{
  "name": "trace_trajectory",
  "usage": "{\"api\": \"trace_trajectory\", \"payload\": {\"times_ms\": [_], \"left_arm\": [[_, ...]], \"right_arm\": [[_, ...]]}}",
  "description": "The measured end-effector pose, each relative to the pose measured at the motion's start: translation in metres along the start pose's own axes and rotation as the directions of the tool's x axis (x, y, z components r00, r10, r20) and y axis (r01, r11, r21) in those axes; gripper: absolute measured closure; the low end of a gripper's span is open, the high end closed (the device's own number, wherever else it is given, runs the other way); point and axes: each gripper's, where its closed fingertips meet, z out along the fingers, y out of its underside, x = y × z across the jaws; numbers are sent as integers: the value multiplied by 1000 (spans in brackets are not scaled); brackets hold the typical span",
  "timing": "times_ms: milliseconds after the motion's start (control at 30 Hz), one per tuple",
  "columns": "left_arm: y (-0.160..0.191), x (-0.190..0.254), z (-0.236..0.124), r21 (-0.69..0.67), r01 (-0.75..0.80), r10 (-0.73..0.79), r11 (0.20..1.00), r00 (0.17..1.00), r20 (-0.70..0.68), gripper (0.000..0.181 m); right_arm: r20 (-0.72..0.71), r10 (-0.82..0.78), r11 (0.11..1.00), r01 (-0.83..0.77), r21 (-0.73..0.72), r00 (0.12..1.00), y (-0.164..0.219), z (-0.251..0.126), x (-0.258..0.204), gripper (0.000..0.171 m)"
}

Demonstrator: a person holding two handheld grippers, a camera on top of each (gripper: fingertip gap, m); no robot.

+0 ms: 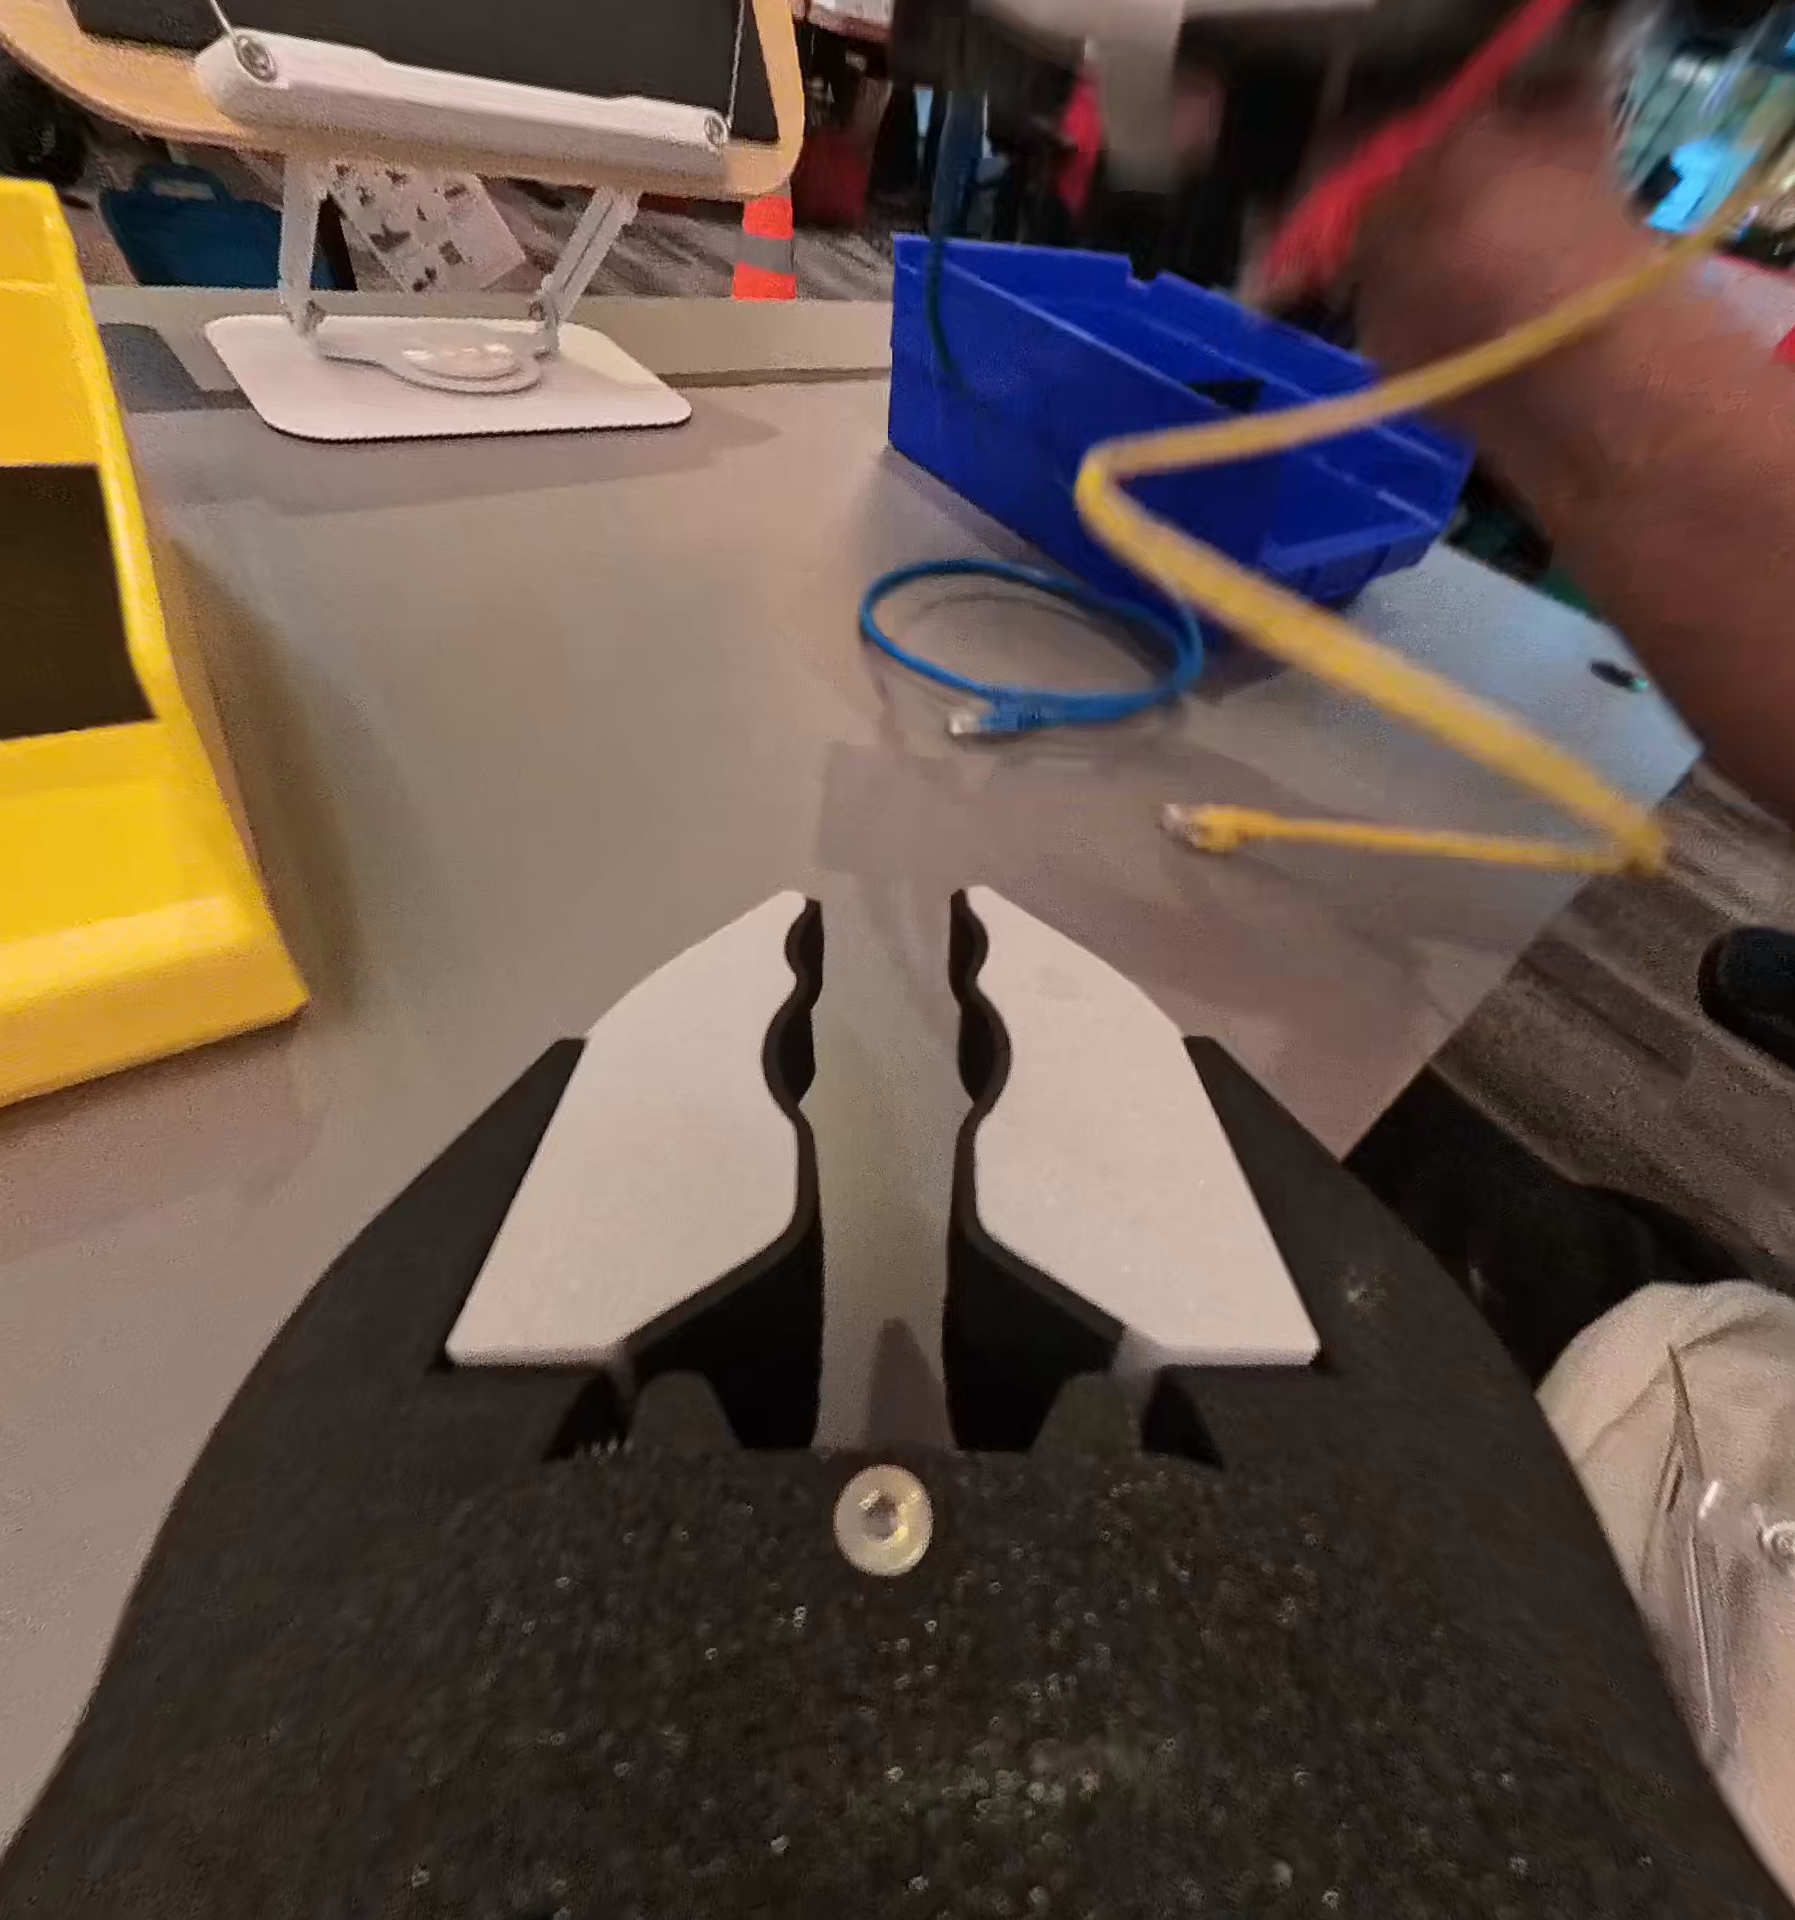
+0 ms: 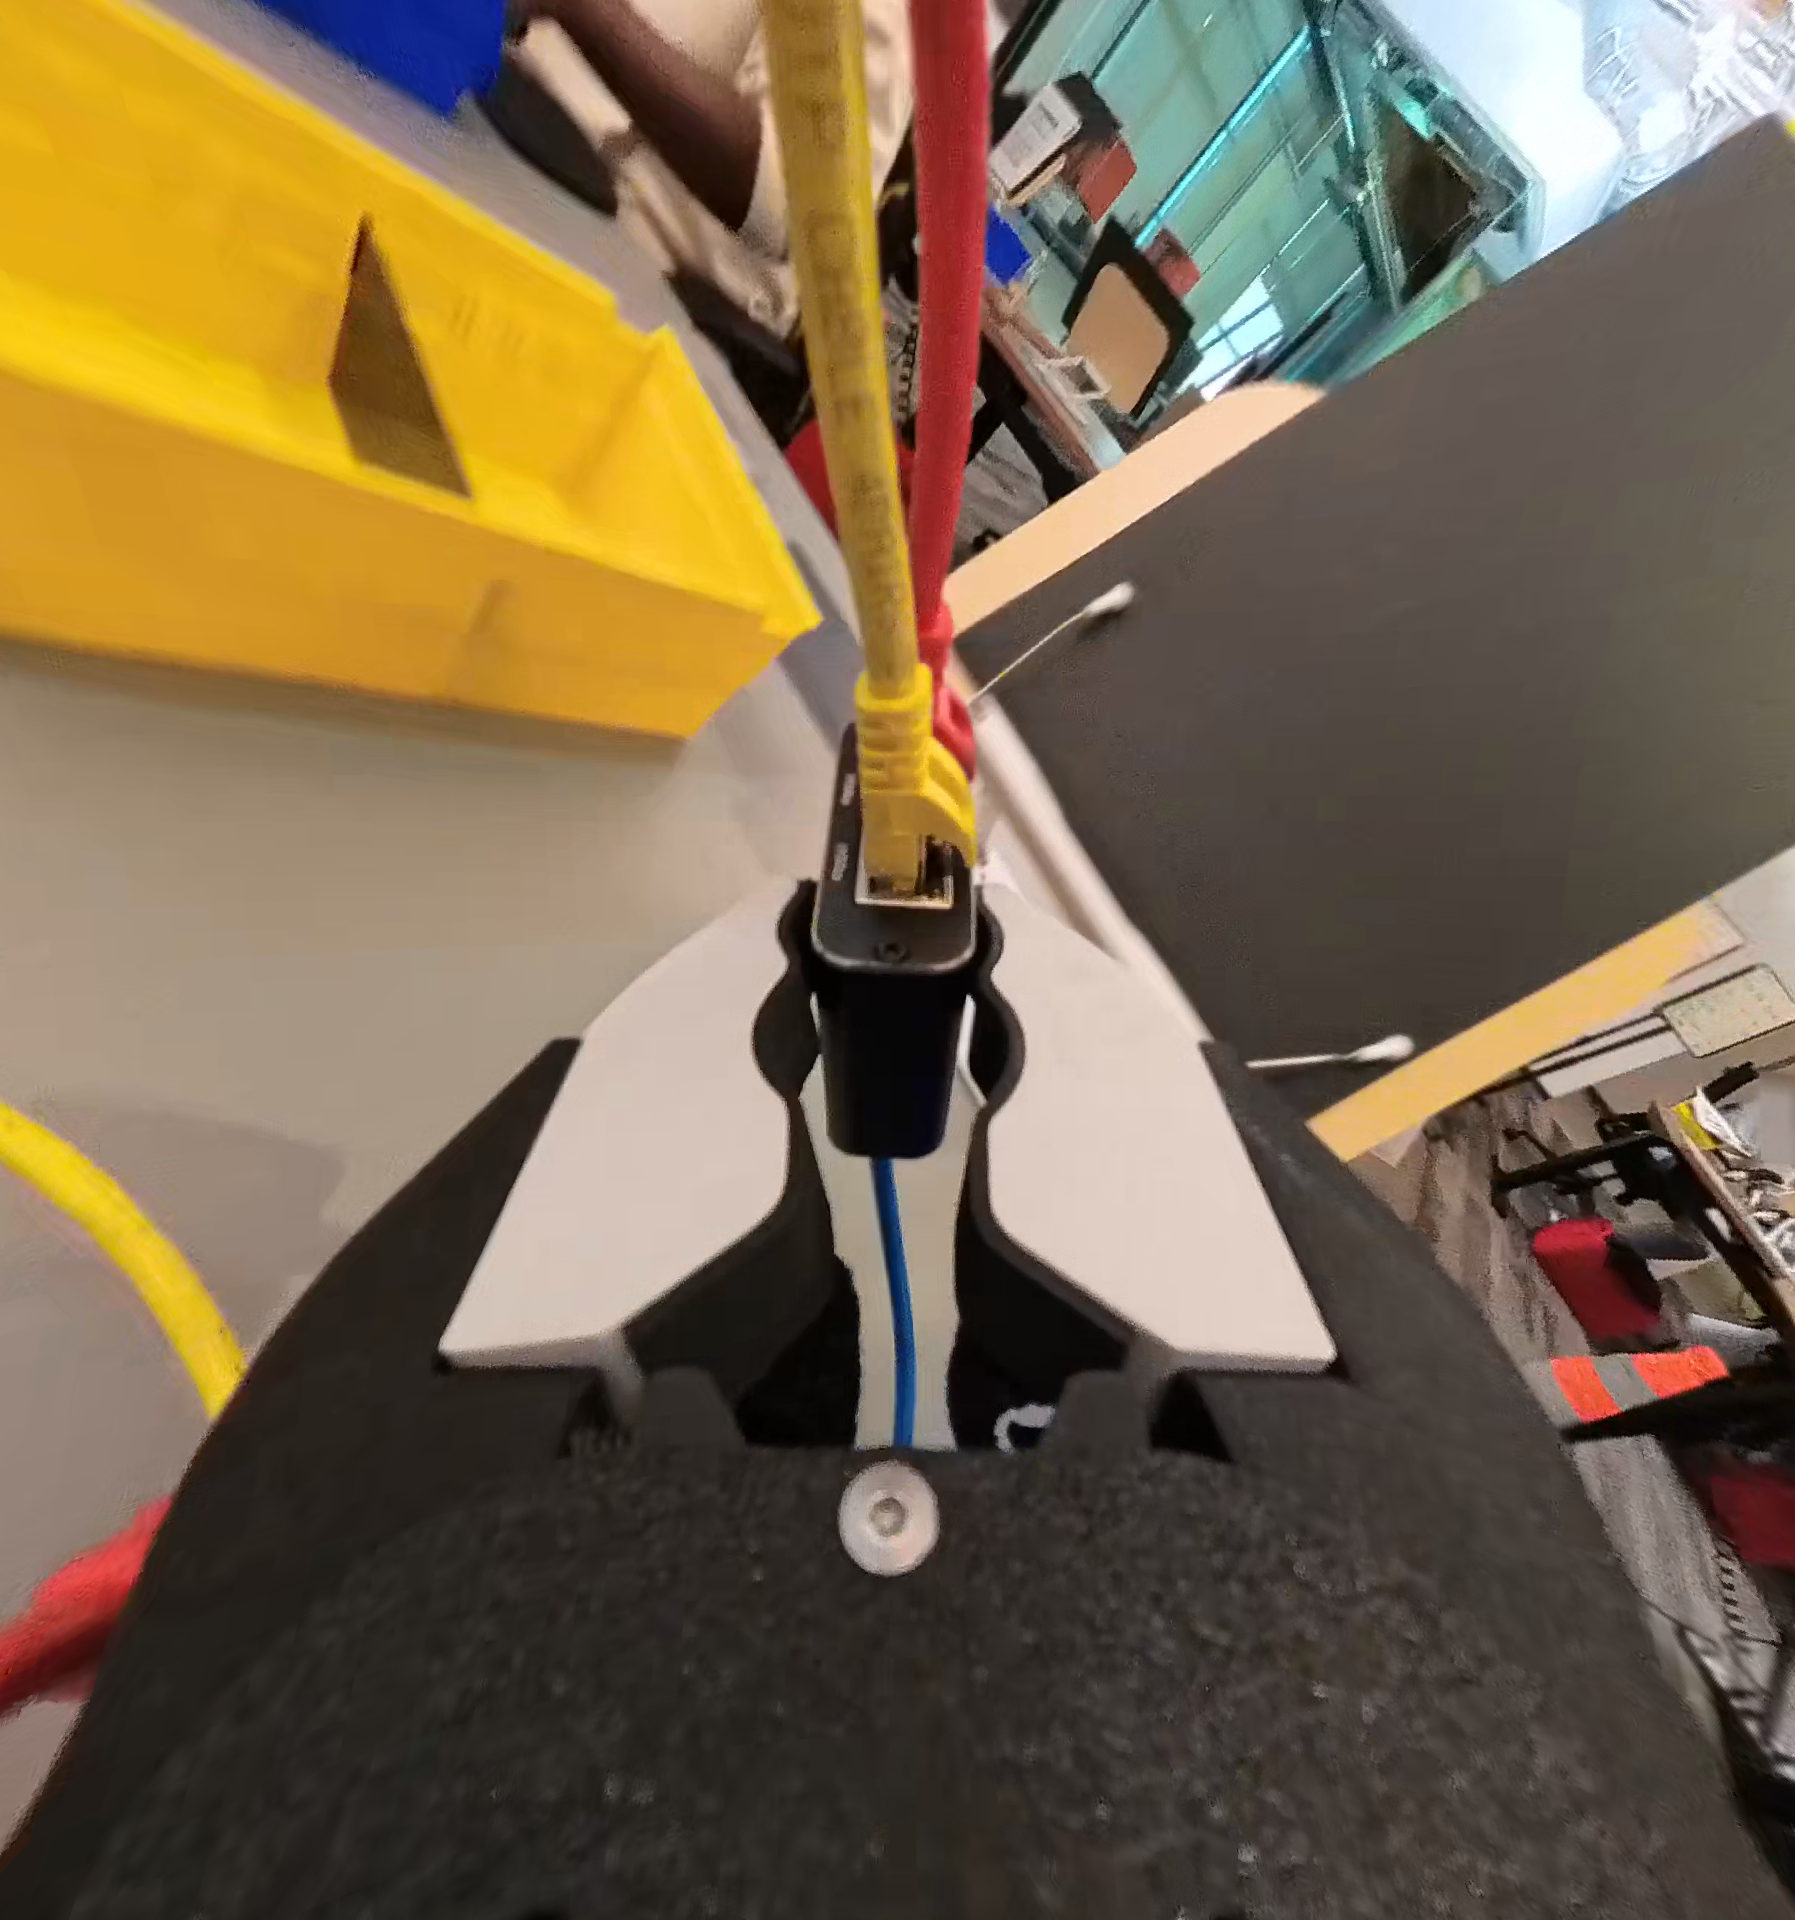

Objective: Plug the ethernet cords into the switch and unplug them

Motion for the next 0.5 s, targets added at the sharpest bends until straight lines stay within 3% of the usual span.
{"api": "trace_trajectory", "payload": {"times_ms": [33, 167, 300, 400, 500], "left_arm": [[2, 0, -4, -12, -18, 19, 1000, 1000, 3, 159], [2, -4, -9, -29, -134, 134, 991, 991, 26, 161], [2, -8, -12, -33, -182, 184, 983, 981, 56, 161], [0, -4, -14, -21, -159, 160, 987, 986, 40, 159], [0, -3, -13, -17, -153, 154, 988, 988, 30, 159]], "right_arm": [[0, 15, 1000, -15, 14, 1000, -15, -4, 22, 145], [-13, 62, 995, -61, 78, 998, -75, -25, 117, 145], [-84, 49, 997, -43, 65, 995, -107, -44, 219, 145], [-149, 91, 996, -90, 12, 985, -103, -52, 289, 145], [-211, 154, 985, -167, -50, 965, -70, -50, 333, 145]]}}
